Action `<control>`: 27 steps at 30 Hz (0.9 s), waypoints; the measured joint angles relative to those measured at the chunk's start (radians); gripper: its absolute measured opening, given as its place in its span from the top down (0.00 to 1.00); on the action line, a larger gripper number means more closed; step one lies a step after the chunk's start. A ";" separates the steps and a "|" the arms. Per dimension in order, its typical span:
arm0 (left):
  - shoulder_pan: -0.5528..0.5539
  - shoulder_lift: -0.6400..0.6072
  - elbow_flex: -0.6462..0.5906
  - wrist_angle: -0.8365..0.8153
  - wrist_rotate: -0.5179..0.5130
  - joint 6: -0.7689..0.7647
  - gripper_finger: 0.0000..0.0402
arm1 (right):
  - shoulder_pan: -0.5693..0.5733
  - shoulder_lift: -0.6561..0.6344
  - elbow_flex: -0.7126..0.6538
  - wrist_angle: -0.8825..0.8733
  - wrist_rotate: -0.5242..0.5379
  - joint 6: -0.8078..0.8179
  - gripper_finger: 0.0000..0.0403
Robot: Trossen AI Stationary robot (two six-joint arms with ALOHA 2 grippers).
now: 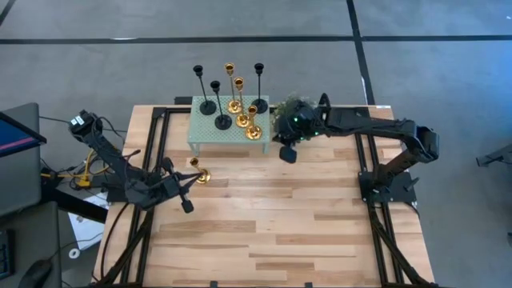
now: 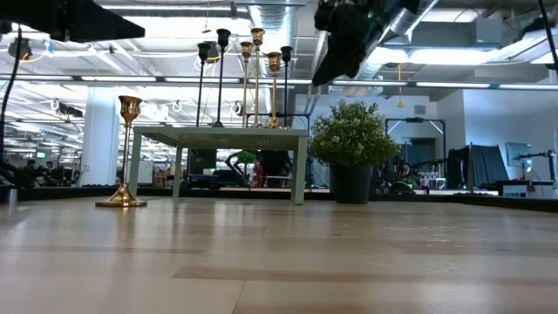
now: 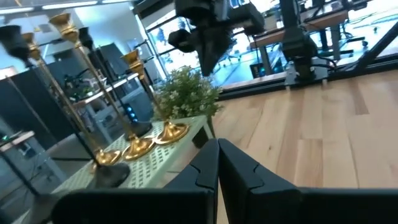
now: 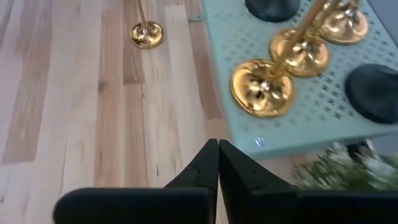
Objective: Pick & Place candle stick holders
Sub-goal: Put the gold candle holder on the shelf aligned with the gold candle holder
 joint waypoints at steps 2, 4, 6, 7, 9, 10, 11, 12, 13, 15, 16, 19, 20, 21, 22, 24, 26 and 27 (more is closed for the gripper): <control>-0.047 0.000 0.000 0.000 -0.069 -0.015 0.98 | 0.010 -0.006 -0.056 0.081 0.000 0.004 0.99; -0.104 0.000 0.000 0.000 -0.162 -0.038 0.98 | 0.016 -0.010 -0.105 0.163 0.000 0.004 1.00; -0.164 0.000 0.000 0.000 -0.247 -0.058 0.98 | 0.021 -0.010 -0.146 0.222 0.000 0.023 1.00; -0.194 0.000 0.000 0.000 -0.262 -0.061 0.98 | 0.021 -0.010 -0.165 0.252 0.000 0.029 1.00; -0.245 0.000 0.000 0.000 -0.261 -0.062 0.98 | 0.024 -0.010 -0.199 0.325 0.000 0.033 1.00; -0.268 0.000 0.000 0.000 -0.262 -0.063 0.98 | 0.026 -0.010 -0.214 0.358 0.000 0.037 1.00; -0.286 0.000 0.000 0.000 -0.262 -0.072 0.98 | 0.026 -0.010 -0.229 0.399 0.000 0.041 1.00; -0.298 0.000 0.000 0.000 -0.262 -0.083 0.98 | 0.027 -0.010 -0.246 0.442 0.000 0.041 1.00; -0.304 0.000 0.000 0.000 -0.262 -0.096 0.98 | 0.029 -0.010 -0.259 0.480 -0.001 0.041 1.00; -0.306 0.000 0.000 0.000 -0.263 -0.115 0.98 | 0.034 -0.010 -0.270 0.509 -0.001 0.042 1.00; -0.305 0.001 0.000 0.000 -0.263 -0.122 0.98 | 0.034 -0.010 -0.270 0.515 -0.002 0.042 1.00; -0.304 0.001 0.000 -0.003 -0.263 -0.127 0.99 | 0.047 -0.010 -0.270 0.524 -0.003 0.041 1.00; -0.304 0.001 -0.002 -0.003 -0.263 -0.131 0.99 | 0.054 -0.010 -0.270 0.524 -0.003 0.042 1.00; -0.304 0.001 -0.009 -0.001 -0.263 -0.142 0.99 | 0.062 -0.011 -0.270 0.524 -0.003 0.042 1.00; -0.302 0.001 -0.023 -0.001 -0.263 -0.162 0.99 | 0.071 -0.018 -0.270 0.517 -0.003 0.041 1.00; -0.292 0.001 -0.066 -0.004 -0.263 -0.227 0.99 | 0.090 -0.040 -0.270 0.509 -0.003 0.038 1.00; -0.279 0.001 -0.117 -0.005 -0.262 -0.305 0.99 | 0.106 -0.065 -0.270 0.500 0.002 0.028 1.00; -0.270 0.001 -0.143 -0.005 -0.262 -0.342 0.99 | 0.113 -0.080 -0.270 0.493 0.011 0.024 1.00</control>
